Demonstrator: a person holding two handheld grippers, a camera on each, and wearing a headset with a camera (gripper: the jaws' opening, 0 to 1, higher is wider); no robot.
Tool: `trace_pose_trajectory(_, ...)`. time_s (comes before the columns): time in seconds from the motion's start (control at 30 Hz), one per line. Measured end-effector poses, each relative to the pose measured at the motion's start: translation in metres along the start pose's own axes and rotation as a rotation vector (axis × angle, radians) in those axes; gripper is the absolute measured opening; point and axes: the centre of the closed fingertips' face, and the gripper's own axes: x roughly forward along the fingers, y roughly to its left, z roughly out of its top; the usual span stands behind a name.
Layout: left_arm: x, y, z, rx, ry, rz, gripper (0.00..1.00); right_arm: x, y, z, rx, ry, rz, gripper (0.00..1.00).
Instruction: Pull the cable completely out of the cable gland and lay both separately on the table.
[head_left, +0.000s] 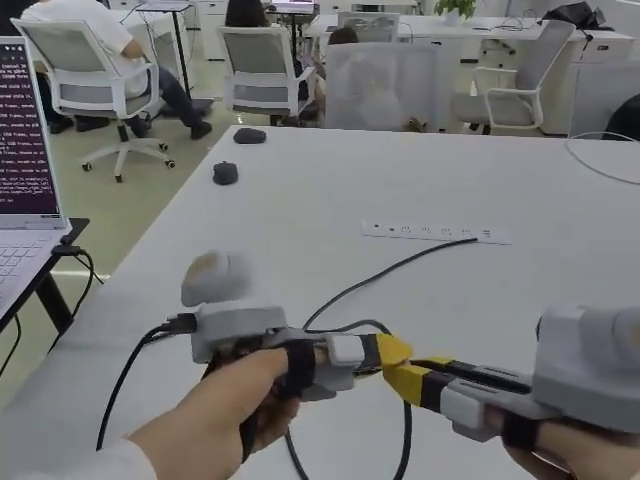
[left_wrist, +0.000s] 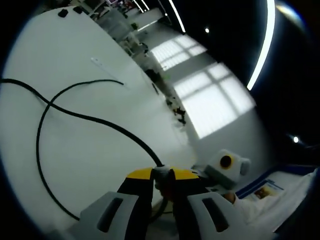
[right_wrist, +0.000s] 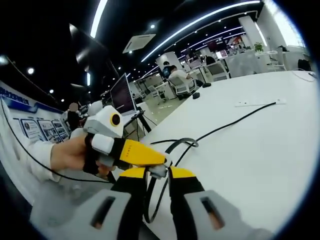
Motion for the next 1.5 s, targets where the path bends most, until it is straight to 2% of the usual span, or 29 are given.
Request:
trace_pose_trajectory(0.2, -0.008, -0.006, 0.000, 0.058, 0.043, -0.042, 0.13, -0.003, 0.008, 0.001, -0.034, 0.024, 0.051, 0.22)
trace_pose_trajectory(0.27, -0.012, -0.008, -0.003, 0.103, 0.075, -0.060, 0.13, -0.006, 0.010, 0.000, -0.081, 0.046, 0.080, 0.25)
trace_pose_trajectory(0.4, -0.020, -0.010, -0.008, 0.230, 0.153, -0.059, 0.13, -0.015, 0.010, -0.001, -0.281, 0.116, 0.109, 0.32)
trace_pose_trajectory(0.5, -0.026, -0.011, -0.010, 0.280, 0.196, -0.062, 0.13, -0.020, 0.004, 0.000, -0.429, 0.160, 0.107, 0.29)
trace_pose_trajectory(0.53, -0.028, -0.010, -0.013, 0.310, 0.220, -0.060, 0.13, -0.022, 0.002, 0.002, -0.458, 0.166, 0.102, 0.30)
trace_pose_trajectory(0.6, -0.032, -0.008, -0.017, 0.389, 0.278, -0.051, 0.13, -0.023, 0.005, 0.008, -0.517, 0.162, 0.124, 0.32)
trace_pose_trajectory(0.63, -0.034, -0.007, -0.020, 0.441, 0.307, -0.045, 0.13, -0.023, 0.006, 0.010, -0.549, 0.161, 0.129, 0.33)
trace_pose_trajectory(0.73, -0.036, -0.012, -0.026, 0.550, 0.375, -0.046, 0.13, -0.020, 0.012, 0.013, -0.719, 0.179, 0.159, 0.36)
trace_pose_trajectory(0.8, -0.038, -0.011, -0.031, 0.617, 0.431, -0.031, 0.13, -0.016, 0.019, 0.010, -0.797, 0.195, 0.192, 0.37)
trace_pose_trajectory(0.87, -0.038, -0.011, -0.035, 0.658, 0.468, -0.024, 0.13, -0.012, 0.023, 0.010, -0.849, 0.200, 0.205, 0.39)
trace_pose_trajectory(0.93, -0.039, -0.011, -0.040, 0.692, 0.506, -0.029, 0.13, -0.008, 0.031, 0.009, -0.910, 0.199, 0.242, 0.39)
trace_pose_trajectory(1.03, -0.040, -0.014, -0.045, 0.760, 0.548, -0.040, 0.13, -0.007, 0.038, 0.001, -0.998, 0.233, 0.299, 0.41)
trace_pose_trajectory(1.07, -0.044, -0.012, -0.047, 0.793, 0.585, -0.032, 0.13, -0.006, 0.041, -0.004, -1.017, 0.250, 0.321, 0.39)
trace_pose_trajectory(1.1, -0.043, -0.014, -0.046, 0.816, 0.580, -0.035, 0.13, -0.006, 0.042, -0.008, -1.045, 0.270, 0.336, 0.35)
trace_pose_trajectory(1.17, -0.045, -0.016, -0.048, 0.846, 0.605, -0.039, 0.13, -0.006, 0.043, -0.016, -1.062, 0.305, 0.368, 0.34)
trace_pose_trajectory(1.2, -0.046, -0.016, -0.049, 0.858, 0.622, -0.037, 0.13, -0.004, 0.045, -0.016, -1.064, 0.296, 0.375, 0.35)
trace_pose_trajectory(1.23, -0.047, -0.016, -0.052, 0.897, 0.650, -0.038, 0.13, -0.004, 0.045, -0.017, -1.066, 0.304, 0.385, 0.35)
trace_pose_trajectory(1.3, -0.050, -0.013, -0.056, 0.966, 0.704, -0.028, 0.13, -0.003, 0.043, -0.020, -1.096, 0.331, 0.391, 0.28)
trace_pose_trajectory(1.33, -0.050, -0.012, -0.056, 0.987, 0.717, -0.019, 0.13, -0.002, 0.042, -0.022, -1.106, 0.344, 0.392, 0.23)
trace_pose_trajectory(1.4, -0.048, -0.013, -0.055, 1.024, 0.721, -0.008, 0.13, -0.001, 0.042, -0.023, -1.087, 0.357, 0.396, 0.13)
trace_pose_trajectory(1.43, -0.048, -0.011, -0.052, 1.044, 0.722, 0.011, 0.13, -0.002, 0.042, -0.027, -1.060, 0.380, 0.403, 0.11)
trace_pose_trajectory(1.5, -0.048, -0.014, -0.049, 1.053, 0.719, 0.010, 0.13, -0.004, 0.040, -0.032, -1.044, 0.405, 0.408, 0.07)
